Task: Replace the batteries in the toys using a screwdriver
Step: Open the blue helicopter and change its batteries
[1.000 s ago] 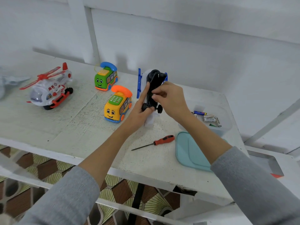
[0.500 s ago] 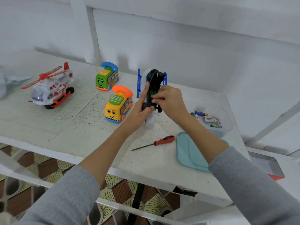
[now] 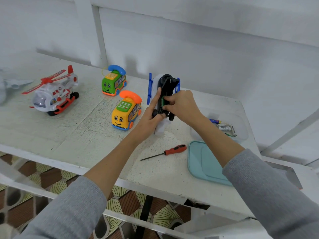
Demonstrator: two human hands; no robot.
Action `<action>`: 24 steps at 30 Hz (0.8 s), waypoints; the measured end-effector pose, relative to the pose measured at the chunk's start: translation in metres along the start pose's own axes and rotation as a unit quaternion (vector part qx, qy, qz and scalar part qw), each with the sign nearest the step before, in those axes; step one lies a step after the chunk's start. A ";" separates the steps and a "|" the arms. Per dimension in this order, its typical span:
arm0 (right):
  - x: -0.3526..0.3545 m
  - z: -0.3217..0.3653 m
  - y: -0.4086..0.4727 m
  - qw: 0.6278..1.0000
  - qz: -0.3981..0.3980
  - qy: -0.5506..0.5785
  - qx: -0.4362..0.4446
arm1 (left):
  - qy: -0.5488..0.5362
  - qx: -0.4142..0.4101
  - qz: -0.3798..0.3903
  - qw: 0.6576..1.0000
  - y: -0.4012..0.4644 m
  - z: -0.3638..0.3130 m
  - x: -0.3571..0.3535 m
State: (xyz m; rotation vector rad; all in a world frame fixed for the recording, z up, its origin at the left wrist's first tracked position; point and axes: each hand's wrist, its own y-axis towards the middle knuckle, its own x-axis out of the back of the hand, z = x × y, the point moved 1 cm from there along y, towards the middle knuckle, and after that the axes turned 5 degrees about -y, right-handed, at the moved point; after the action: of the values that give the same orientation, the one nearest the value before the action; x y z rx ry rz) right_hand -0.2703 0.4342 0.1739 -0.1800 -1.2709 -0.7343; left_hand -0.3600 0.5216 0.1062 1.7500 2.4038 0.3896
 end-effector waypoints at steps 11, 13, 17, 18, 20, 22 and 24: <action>0.001 0.000 0.007 0.993 0.059 -0.097 -0.006 | 0.017 0.017 -0.004 1.000 0.002 0.001 -0.002; 0.002 0.000 0.005 0.995 0.055 -0.083 -0.006 | 0.018 0.017 -0.004 1.000 0.002 0.000 -0.002; 0.003 -0.005 -0.005 0.998 0.038 0.046 -0.024 | 0.022 0.018 -0.001 1.000 0.002 -0.002 -0.002; 0.004 -0.007 -0.009 0.996 0.034 0.078 -0.024 | 0.024 0.017 -0.001 1.000 0.002 -0.003 -0.002; 0.008 -0.014 -0.021 0.989 0.026 0.144 -0.020 | 0.024 0.018 -0.006 1.000 0.000 -0.004 -0.003; 0.017 -0.027 -0.037 0.984 0.011 0.177 -0.028 | 0.031 0.017 -0.014 0.999 -0.001 -0.004 -0.004; 0.027 -0.044 -0.059 0.982 0.012 0.183 -0.047 | 0.044 0.021 -0.019 0.999 -0.001 -0.003 -0.004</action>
State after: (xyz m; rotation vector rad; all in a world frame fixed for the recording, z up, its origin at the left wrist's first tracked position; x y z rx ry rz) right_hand -0.2667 0.3561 0.1691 -0.1301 -0.8840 -0.7676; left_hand -0.3610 0.5174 0.1086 1.7358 2.5203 0.4219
